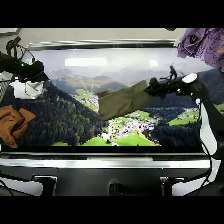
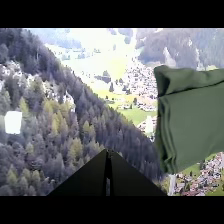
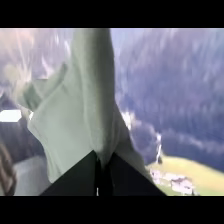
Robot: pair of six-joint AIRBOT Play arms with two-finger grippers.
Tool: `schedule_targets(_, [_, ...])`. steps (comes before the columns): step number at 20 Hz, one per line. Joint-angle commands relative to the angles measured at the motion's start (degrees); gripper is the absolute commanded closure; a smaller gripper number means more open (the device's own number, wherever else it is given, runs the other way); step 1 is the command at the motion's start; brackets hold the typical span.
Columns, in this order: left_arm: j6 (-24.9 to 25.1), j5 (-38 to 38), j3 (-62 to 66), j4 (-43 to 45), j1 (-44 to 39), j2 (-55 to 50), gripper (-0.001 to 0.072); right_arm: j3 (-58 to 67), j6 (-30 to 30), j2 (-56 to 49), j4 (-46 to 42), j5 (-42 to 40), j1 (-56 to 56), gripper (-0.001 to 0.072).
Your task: Fold the clothes and pants, and hang the long-sleeved shirts on hangers.
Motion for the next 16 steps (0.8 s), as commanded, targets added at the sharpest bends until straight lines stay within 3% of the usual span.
schedule_targets(1, [0.1,-0.2,0.0,0.0,0.0,0.0,0.0686,9.4,11.0,0.1,-9.6,2.9,-1.1,0.0687])
schedule_targets(12, [-0.1,-1.9,0.0,0.0,0.0,0.0,0.0687,25.3,24.0,0.1,-20.7,6.8,-14.0,0.0688])
schedule_targets(16, [-0.1,-3.6,0.0,0.0,0.0,0.0,0.0686,26.7,24.2,0.3,-26.4,8.8,-20.2,0.0688])
